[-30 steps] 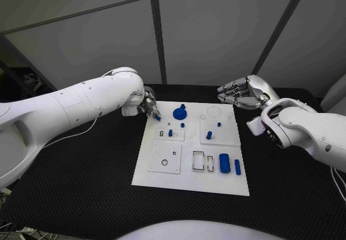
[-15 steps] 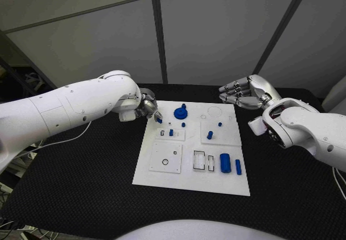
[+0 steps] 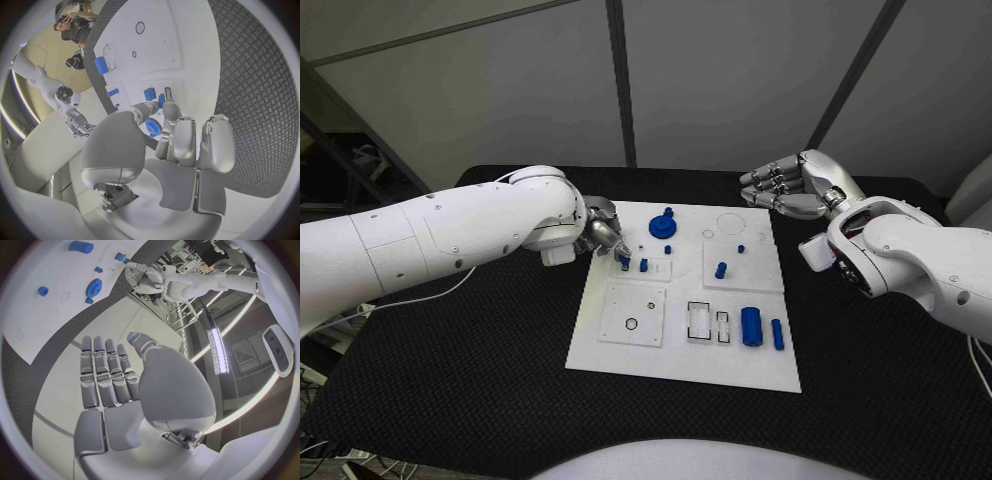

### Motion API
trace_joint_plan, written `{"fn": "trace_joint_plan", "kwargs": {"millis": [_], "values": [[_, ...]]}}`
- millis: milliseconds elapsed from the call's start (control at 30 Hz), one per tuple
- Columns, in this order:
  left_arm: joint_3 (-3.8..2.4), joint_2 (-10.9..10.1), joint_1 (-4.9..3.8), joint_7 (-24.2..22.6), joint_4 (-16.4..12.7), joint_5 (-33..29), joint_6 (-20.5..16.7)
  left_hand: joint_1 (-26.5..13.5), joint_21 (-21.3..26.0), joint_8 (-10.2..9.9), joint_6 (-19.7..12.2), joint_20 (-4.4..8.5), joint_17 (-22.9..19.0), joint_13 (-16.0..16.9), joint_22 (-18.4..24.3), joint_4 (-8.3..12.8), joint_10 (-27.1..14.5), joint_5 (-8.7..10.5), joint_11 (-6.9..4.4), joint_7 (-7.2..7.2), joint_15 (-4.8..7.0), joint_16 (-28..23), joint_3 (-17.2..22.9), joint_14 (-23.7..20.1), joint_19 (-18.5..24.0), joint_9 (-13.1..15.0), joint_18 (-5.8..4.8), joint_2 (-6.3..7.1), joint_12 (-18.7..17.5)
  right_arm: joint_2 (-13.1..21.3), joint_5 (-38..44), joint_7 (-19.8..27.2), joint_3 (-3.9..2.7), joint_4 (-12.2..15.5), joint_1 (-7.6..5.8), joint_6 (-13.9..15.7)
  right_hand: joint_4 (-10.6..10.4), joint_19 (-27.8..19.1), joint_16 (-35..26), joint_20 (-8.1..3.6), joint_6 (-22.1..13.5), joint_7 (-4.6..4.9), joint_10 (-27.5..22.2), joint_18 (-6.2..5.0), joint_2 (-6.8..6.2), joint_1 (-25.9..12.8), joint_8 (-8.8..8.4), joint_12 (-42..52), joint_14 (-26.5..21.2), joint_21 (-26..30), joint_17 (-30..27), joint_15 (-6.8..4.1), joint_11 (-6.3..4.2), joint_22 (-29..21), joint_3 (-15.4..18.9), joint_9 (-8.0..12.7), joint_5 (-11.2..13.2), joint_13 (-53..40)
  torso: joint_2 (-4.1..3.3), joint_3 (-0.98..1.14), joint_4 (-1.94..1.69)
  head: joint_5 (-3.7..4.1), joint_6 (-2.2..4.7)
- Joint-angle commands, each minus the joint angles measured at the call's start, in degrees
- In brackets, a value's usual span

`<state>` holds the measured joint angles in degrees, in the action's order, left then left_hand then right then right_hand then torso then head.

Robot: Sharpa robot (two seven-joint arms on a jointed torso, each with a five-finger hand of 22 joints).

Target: Assemble the parts on the task board

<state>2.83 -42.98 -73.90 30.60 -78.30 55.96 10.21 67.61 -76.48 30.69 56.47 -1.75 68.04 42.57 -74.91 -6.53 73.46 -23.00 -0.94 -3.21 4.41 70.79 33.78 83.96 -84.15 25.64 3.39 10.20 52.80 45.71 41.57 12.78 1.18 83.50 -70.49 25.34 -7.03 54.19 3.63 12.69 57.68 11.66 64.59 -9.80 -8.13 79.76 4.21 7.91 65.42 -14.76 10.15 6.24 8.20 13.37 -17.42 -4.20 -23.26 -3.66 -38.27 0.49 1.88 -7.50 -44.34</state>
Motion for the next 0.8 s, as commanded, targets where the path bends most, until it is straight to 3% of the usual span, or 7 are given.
{"fn": "trace_joint_plan", "kwargs": {"millis": [33,167,800], "values": [[0.12,-0.13,0.14,0.40,-0.57,3.11,-1.60,-0.34,-0.26,0.38,0.52,0.36,0.07,0.10,-2.51,8.60,1.19,-0.18,-0.57,0.14,0.50,0.30,8.90,1.19,-0.84,0.08,0.03,0.13,0.28,0.05,-0.13,0.35,-0.04,0.02,-0.11,-0.34,0.09,0.32,0.05,-0.09,0.00,0.25,-0.15,-0.63,0.09,-0.48,-0.32,-0.18,-0.22,0.25,-0.05,0.15,0.22,-0.05,0.11,0.01,-0.26,0.07,-0.02,-0.01,0.07,-0.01,-0.07],[0.21,-0.15,0.32,0.69,-0.90,4.06,-1.40,-0.39,-0.28,0.43,0.58,0.38,0.07,0.18,-2.55,8.64,1.29,-0.28,-0.60,0.16,0.52,0.31,8.95,1.19,-0.86,0.11,0.02,0.18,0.36,0.06,-0.13,0.36,-0.04,0.03,-0.11,-0.35,0.09,0.32,0.05,-0.09,0.00,0.25,-0.15,-0.63,0.09,-0.48,-0.32,-0.18,-0.22,0.25,-0.05,0.15,0.22,-0.05,0.11,0.01,-0.26,0.07,-0.07,0.07,0.08,-0.04,-0.04],[0.29,0.30,0.84,1.68,-1.09,5.76,0.38,-0.49,-0.44,0.52,0.66,0.41,0.08,0.25,-2.71,8.73,1.44,-0.45,-0.64,0.21,0.55,0.32,9.03,1.20,-0.94,0.16,-0.02,0.28,0.44,0.08,-0.13,0.40,-0.04,0.05,-0.11,-0.53,0.08,0.36,0.05,-0.09,-0.01,0.28,-0.16,-0.63,0.07,-0.54,-0.32,-0.18,-0.22,0.32,-0.09,0.16,0.23,-0.11,0.14,0.01,-0.27,0.07,-0.07,0.03,0.05,0.09,-0.19]]}}
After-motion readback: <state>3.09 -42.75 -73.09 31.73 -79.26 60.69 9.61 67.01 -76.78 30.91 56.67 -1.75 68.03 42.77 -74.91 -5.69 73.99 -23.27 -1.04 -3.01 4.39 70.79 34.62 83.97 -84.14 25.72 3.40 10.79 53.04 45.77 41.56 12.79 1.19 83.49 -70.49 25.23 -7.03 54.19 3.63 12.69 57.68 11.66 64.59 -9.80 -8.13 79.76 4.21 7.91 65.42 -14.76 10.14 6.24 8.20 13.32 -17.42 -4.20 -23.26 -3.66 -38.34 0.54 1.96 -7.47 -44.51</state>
